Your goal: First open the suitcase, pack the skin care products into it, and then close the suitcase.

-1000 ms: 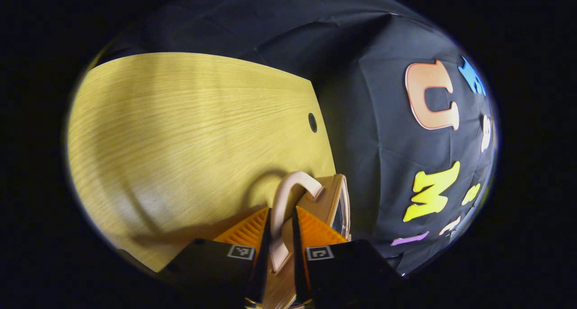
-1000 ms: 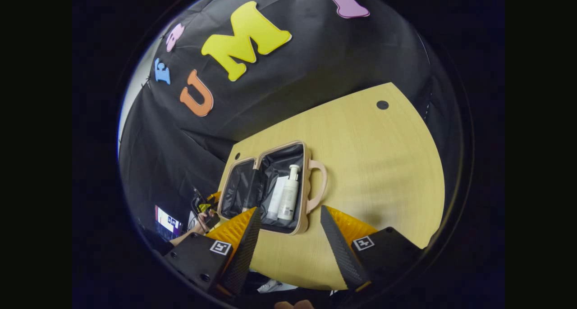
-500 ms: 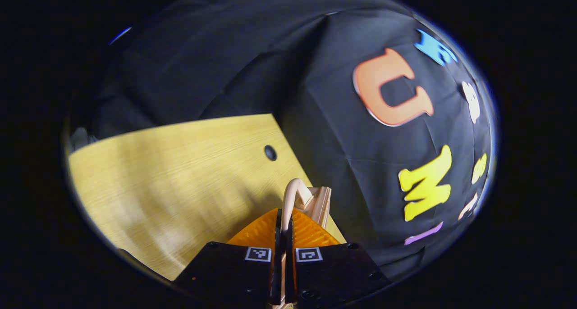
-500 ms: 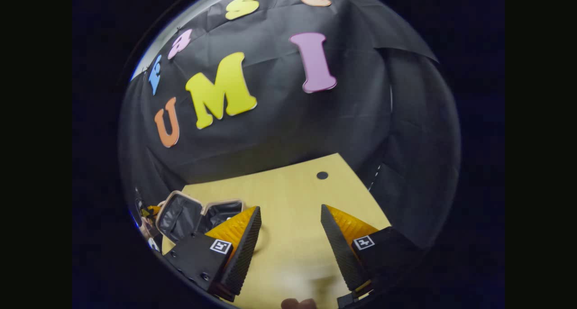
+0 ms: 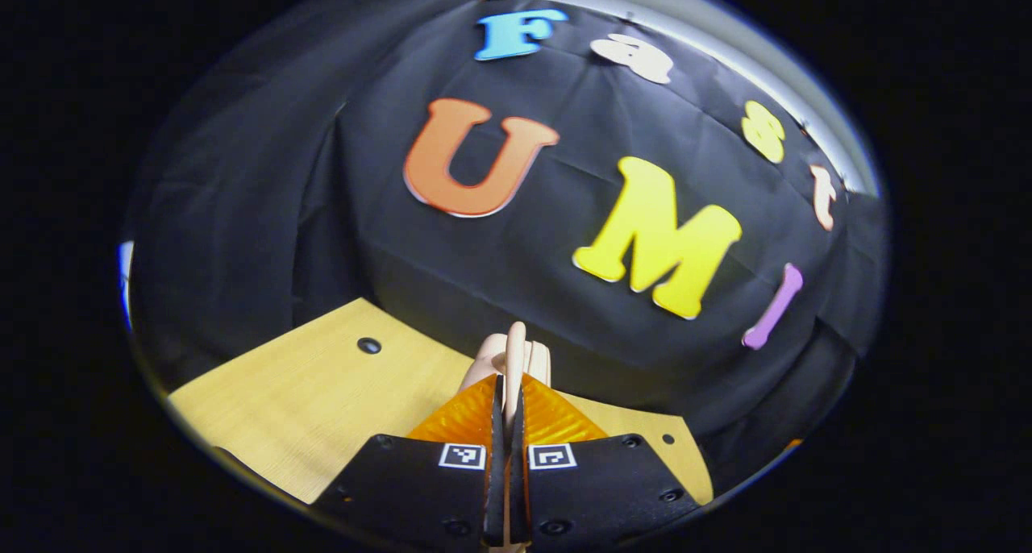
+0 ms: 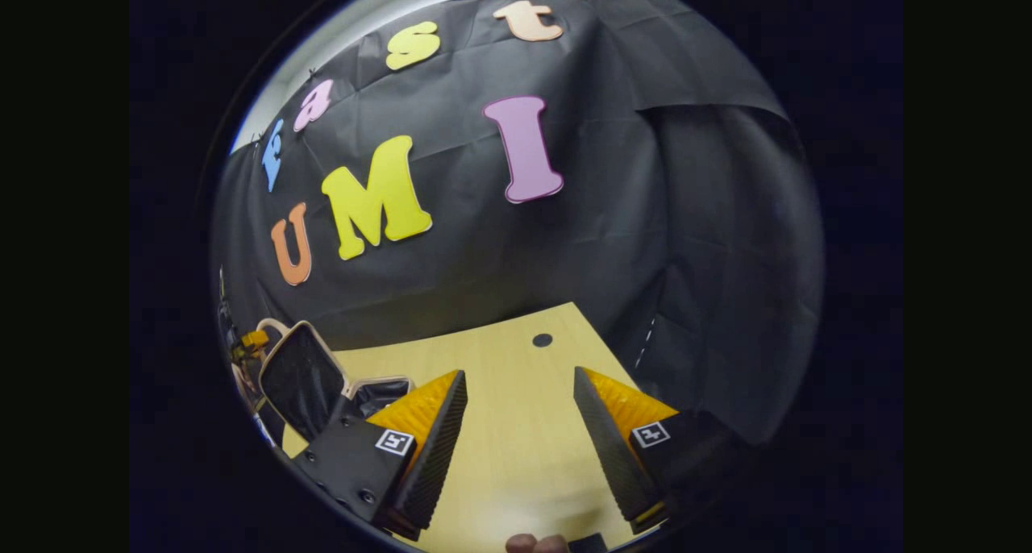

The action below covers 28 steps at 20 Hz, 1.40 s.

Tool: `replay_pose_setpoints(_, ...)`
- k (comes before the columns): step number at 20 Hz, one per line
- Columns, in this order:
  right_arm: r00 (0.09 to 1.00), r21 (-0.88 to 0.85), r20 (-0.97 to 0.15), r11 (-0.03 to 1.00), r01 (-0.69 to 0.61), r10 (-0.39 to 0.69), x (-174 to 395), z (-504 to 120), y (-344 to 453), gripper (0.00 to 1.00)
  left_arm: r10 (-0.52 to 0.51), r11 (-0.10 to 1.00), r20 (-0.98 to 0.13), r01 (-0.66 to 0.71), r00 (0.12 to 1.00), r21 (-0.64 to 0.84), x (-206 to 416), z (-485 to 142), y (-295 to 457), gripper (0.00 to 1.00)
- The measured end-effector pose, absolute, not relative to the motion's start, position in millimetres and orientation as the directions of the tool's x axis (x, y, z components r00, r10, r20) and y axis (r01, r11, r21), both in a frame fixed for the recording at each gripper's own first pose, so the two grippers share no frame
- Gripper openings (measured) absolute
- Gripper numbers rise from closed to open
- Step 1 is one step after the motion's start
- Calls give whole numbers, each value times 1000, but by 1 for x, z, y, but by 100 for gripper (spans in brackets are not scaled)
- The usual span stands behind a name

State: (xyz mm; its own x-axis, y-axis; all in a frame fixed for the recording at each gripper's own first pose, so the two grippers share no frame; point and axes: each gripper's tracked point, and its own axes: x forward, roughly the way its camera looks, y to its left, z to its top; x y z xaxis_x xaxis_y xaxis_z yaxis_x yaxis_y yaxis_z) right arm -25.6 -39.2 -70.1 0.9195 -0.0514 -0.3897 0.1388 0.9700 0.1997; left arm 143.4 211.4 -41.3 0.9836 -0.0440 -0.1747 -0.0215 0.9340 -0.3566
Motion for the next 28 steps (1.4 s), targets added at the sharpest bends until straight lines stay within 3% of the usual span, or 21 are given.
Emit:
replay_pose_setpoints(7,923,148,-370,974,170,-105,-40,-59,-83,80,-205,968,-190,170,960,-185,143,-70,66,6)
replay_pose_setpoints(10,907,126,-400,973,194,-129,-50,-64,-100,80,-228,972,-189,213,955,-96,134,-95,22,6)
replay_pose_setpoints(14,899,61,-406,977,204,-162,-58,-58,-116,79,-264,964,-253,250,931,-86,138,-145,-23,6)
replay_pose_setpoints(20,877,44,-452,978,206,-164,-66,-70,-123,79,-193,966,-325,237,926,102,137,-199,-54,6)
replay_pose_setpoints(21,874,46,-457,977,209,-165,-66,-71,-124,75,-171,962,-351,233,920,141,137,-213,-59,6)
replay_pose_setpoints(23,872,47,-460,976,212,-168,-66,-71,-128,79,-131,956,-392,220,910,191,135,-233,-64,6)
replay_pose_setpoints(28,872,38,-459,977,212,-171,-68,-70,-136,79,-58,962,-410,161,910,220,132,-255,-75,11)
